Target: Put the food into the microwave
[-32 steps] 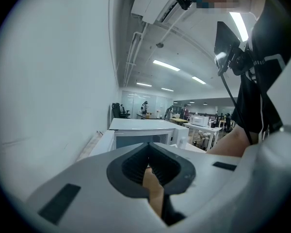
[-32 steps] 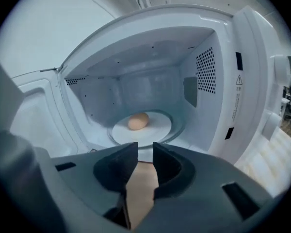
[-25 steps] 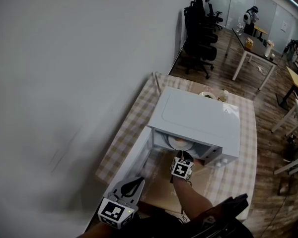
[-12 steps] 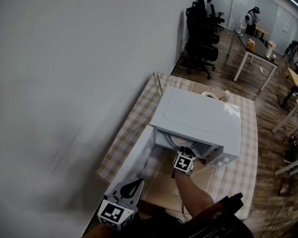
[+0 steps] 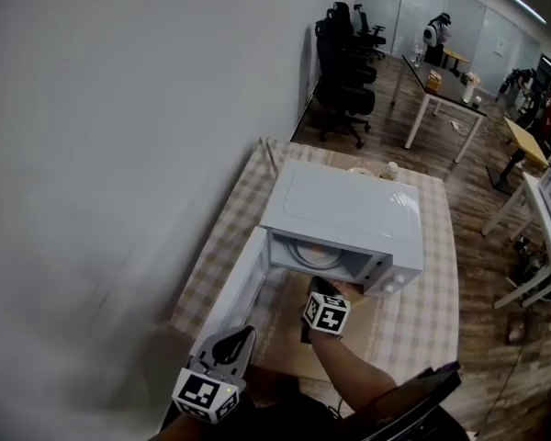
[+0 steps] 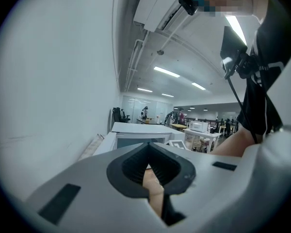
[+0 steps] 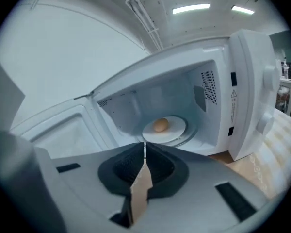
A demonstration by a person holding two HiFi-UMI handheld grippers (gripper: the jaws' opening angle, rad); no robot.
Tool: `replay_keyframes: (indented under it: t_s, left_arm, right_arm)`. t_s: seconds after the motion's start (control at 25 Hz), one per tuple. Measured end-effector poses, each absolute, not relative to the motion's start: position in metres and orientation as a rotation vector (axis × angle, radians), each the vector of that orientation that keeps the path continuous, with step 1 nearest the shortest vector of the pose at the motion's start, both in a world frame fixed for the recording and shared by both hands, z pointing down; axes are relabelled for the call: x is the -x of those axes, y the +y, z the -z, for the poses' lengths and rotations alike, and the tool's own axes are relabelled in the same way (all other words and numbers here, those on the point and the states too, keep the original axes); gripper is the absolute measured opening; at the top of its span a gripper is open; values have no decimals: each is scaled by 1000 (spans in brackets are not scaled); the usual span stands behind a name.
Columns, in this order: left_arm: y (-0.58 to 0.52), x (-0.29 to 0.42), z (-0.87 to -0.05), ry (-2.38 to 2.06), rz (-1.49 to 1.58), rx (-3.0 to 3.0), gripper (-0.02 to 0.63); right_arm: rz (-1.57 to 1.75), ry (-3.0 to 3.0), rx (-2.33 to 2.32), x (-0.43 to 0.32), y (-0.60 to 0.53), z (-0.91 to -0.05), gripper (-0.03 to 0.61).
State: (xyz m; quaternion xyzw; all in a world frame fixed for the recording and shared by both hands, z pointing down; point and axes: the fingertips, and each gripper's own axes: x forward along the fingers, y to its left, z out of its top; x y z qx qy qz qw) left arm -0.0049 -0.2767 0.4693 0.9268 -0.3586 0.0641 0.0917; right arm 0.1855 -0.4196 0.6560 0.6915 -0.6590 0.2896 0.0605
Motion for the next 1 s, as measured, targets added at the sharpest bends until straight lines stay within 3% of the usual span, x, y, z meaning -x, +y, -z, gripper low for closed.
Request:
replay_keyframes:
  t_s: [0.44,0.72,1.0]
  left_arm:
    - [-257,30,-453,-1066,-112,-2792,8]
    - [-218,29,-437,-874,-86,-2886,8]
    - [-210,18,-432,-759,-32,-2923,8]
  right_arm:
    - [-854,-2302,-2035,-154,-340,-552,12]
    - [-525,-2352,-1967,-130,-271,-503,9]
    - [-422,-2390,-1969,-117,-211,-469,9]
